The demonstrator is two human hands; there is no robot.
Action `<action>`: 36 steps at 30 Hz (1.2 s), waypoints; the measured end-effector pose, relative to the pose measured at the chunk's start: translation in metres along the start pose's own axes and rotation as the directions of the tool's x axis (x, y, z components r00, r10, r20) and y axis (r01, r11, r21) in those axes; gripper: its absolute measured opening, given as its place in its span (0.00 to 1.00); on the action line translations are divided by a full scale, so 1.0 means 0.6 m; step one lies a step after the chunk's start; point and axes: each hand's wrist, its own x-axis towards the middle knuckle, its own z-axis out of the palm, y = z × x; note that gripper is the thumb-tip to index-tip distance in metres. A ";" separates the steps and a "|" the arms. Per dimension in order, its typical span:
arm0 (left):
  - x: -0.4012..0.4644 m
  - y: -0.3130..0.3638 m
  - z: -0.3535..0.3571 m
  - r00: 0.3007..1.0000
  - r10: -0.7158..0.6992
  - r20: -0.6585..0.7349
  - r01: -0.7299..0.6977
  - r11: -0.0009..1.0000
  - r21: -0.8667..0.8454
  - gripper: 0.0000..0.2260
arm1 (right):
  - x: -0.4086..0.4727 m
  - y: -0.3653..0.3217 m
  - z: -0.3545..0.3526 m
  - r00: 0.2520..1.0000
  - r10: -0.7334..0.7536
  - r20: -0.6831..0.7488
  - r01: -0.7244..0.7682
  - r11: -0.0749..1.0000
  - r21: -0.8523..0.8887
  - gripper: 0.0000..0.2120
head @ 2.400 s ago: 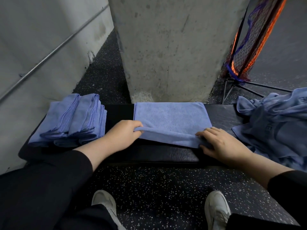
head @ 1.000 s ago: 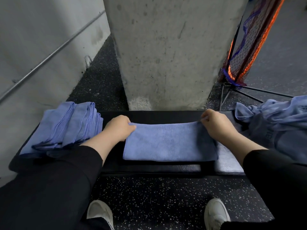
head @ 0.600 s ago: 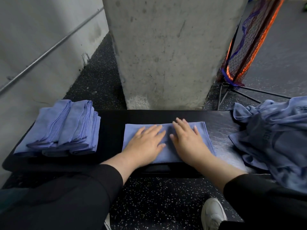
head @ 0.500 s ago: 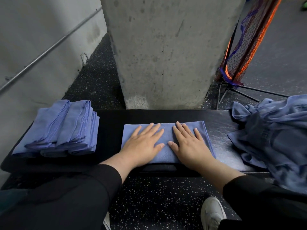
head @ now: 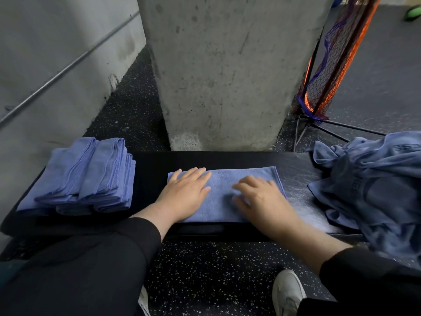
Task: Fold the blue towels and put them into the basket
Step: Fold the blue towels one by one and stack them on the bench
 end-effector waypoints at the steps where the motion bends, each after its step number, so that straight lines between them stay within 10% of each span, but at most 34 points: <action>1: 0.001 -0.001 -0.002 1.000 -0.005 -0.030 0.006 1.000 0.012 0.23 | -0.008 -0.016 -0.003 1.000 -0.020 0.004 0.020 1.000 -0.005 0.16; 5: 0.004 -0.005 -0.008 0.993 -0.014 -0.116 0.017 1.000 0.022 0.19 | -0.032 -0.046 0.002 0.969 0.148 0.196 -0.134 0.987 -0.083 0.15; 17: -0.061 -0.047 -0.010 0.991 -0.027 -0.131 0.029 0.999 0.020 0.13 | 0.069 -0.010 0.038 0.956 0.252 0.151 -0.226 0.959 -0.170 0.13; 23: -0.103 -0.046 -0.017 0.983 0.082 -0.162 -0.086 0.996 -0.014 0.16 | 0.111 0.036 0.038 0.960 0.165 0.228 -0.180 0.983 0.044 0.14; 29: -0.102 -0.069 -0.017 0.984 0.150 -0.094 -0.155 0.987 -0.043 0.18 | 0.056 0.023 0.042 0.988 -0.149 -0.027 0.152 0.982 0.115 0.10; 36: -0.099 -0.071 -0.022 0.971 0.192 -0.144 -0.204 0.976 -0.074 0.11 | -0.039 0.019 0.042 0.894 -0.407 0.188 0.399 0.914 0.077 0.28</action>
